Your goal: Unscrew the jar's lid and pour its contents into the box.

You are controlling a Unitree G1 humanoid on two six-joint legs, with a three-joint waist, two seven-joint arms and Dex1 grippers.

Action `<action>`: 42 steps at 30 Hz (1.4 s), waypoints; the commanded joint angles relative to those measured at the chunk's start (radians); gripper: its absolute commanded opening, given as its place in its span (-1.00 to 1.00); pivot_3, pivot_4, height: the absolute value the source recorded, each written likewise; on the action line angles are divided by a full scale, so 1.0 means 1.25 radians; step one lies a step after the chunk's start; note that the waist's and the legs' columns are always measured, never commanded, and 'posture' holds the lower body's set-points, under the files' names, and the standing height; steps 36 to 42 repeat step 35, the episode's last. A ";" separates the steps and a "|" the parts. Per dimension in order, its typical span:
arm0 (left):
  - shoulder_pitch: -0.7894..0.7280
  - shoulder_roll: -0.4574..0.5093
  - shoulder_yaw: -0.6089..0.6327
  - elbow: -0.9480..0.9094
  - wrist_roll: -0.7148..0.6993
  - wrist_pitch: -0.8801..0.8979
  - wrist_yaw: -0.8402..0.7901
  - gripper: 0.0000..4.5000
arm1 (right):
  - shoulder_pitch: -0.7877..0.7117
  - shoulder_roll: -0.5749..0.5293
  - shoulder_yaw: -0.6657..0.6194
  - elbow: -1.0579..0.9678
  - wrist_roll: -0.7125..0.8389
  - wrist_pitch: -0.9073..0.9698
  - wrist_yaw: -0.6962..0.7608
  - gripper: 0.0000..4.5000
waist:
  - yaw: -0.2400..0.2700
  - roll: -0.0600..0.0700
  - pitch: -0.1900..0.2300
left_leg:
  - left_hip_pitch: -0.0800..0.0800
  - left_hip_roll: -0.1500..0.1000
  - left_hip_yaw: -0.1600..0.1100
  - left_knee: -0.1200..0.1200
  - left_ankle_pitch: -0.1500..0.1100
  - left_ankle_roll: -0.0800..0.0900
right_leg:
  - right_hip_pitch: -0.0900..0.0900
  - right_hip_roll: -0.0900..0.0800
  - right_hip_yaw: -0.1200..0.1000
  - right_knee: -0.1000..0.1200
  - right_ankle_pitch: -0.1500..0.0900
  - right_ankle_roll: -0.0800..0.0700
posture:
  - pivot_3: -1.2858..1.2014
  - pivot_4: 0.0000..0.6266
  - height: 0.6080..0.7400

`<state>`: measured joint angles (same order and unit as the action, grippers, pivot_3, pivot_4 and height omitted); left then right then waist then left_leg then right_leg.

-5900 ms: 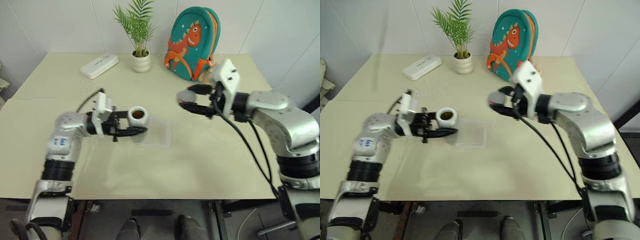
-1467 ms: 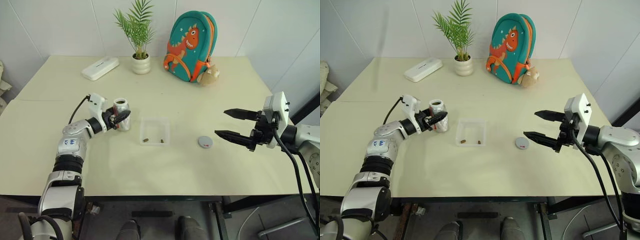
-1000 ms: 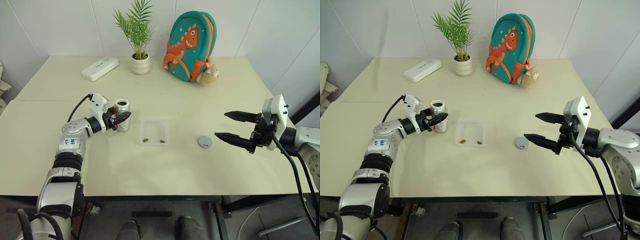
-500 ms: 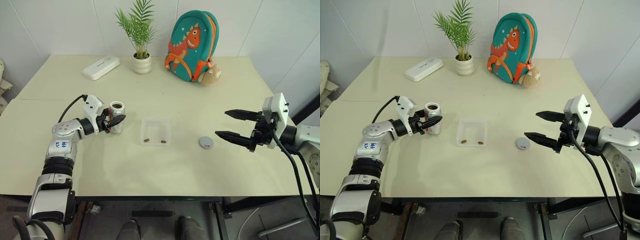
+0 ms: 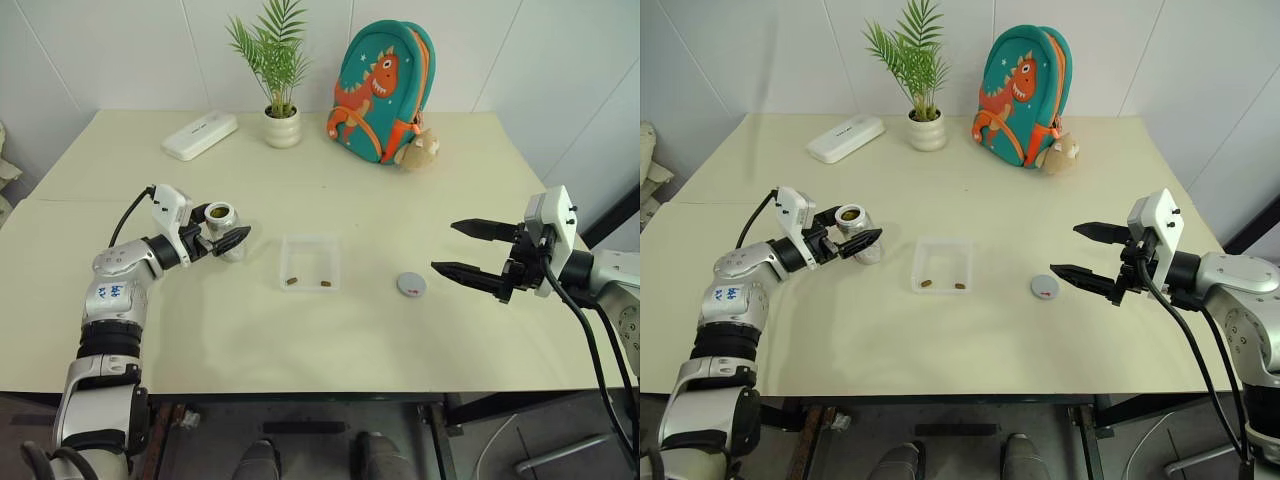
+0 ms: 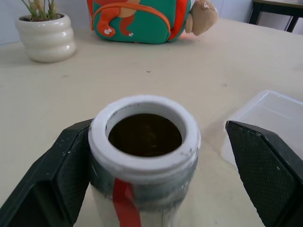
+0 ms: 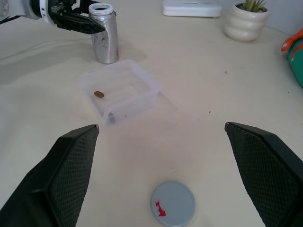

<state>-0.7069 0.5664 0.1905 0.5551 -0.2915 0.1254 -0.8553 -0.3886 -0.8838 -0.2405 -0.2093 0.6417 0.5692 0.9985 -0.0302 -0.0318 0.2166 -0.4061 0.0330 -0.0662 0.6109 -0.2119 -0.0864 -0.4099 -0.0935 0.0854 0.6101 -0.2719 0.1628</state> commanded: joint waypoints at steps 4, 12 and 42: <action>0.036 0.027 0.035 -0.101 -0.044 0.034 -0.012 0.99 | -0.020 -0.005 -0.006 -0.009 0.001 -0.004 0.004 1.00 | 0.001 0.000 0.000 | 0.000 0.000 0.000 0.000 0.000 0.000 | 0.000 0.000 0.000 0.000 0.000 0.000 | 0.03 -0.52 1.00; 0.067 0.075 0.073 -0.131 -0.051 0.057 0.002 0.99 | -0.035 -0.005 0.002 0.007 -0.007 -0.007 0.015 1.00 | 0.000 0.000 0.000 | 0.000 0.000 0.000 0.000 0.000 0.000 | 0.000 0.000 0.000 -0.001 -0.001 -0.001 | 0.03 -0.52 1.00; 0.239 0.386 0.170 -0.137 -0.137 0.137 -0.333 0.99 | -0.012 -0.093 -0.053 -0.001 0.002 0.019 0.080 1.00 | -0.011 0.000 0.000 | 0.000 0.001 0.004 -0.007 -0.001 0.001 | -0.002 -0.001 0.000 -0.006 -0.008 -0.015 | 0.03 -0.52 1.00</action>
